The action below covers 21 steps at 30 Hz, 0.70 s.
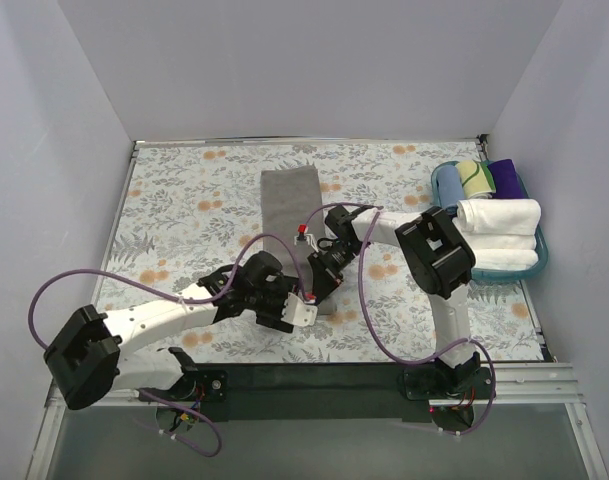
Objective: Roll the towels
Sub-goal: Roll the towel
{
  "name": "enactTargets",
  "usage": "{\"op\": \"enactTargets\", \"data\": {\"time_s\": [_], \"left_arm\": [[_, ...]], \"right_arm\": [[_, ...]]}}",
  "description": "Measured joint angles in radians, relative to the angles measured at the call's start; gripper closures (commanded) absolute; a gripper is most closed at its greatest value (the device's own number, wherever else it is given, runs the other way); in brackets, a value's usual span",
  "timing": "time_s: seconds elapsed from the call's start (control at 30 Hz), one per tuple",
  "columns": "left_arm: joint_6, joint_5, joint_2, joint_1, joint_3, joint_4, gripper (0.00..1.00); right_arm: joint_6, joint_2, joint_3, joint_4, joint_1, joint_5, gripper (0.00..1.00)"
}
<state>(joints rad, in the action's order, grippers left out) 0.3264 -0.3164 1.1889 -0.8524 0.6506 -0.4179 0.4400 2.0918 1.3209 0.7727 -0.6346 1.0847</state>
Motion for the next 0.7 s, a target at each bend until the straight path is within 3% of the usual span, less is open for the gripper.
{"op": "enactTargets", "data": {"time_s": [0.07,0.13,0.17,0.23,0.33,0.57,0.63,0.7], "left_arm": [[0.018,0.053,0.039,-0.034,-0.011,0.052,0.39],[0.034,0.102,0.089,-0.050,-0.018,0.098,0.49],[0.043,0.124,0.118,-0.055,-0.020,0.116,0.55],[0.046,0.158,0.166,-0.061,-0.023,0.142,0.79],[0.045,0.171,0.191,-0.062,-0.017,0.140,0.99],[0.047,-0.012,0.248,0.017,0.075,-0.003,1.00],[0.066,-0.078,0.288,0.049,0.119,-0.063,1.00],[0.100,-0.150,0.349,0.084,0.185,-0.145,1.00]], "right_arm": [[-0.001,0.011,0.008,0.013,0.006,0.015,0.99],[-0.003,0.023,0.017,0.023,0.010,0.027,0.99],[-0.004,0.030,0.023,0.031,0.012,0.034,0.99],[-0.009,0.045,0.032,0.042,0.014,0.047,0.99],[-0.019,0.055,0.033,0.044,0.021,0.055,0.99],[-0.062,0.018,0.045,0.053,0.071,0.005,0.68],[-0.080,-0.037,0.040,0.039,0.117,-0.061,0.53],[-0.084,-0.121,0.023,0.000,0.176,-0.135,0.52]]}}
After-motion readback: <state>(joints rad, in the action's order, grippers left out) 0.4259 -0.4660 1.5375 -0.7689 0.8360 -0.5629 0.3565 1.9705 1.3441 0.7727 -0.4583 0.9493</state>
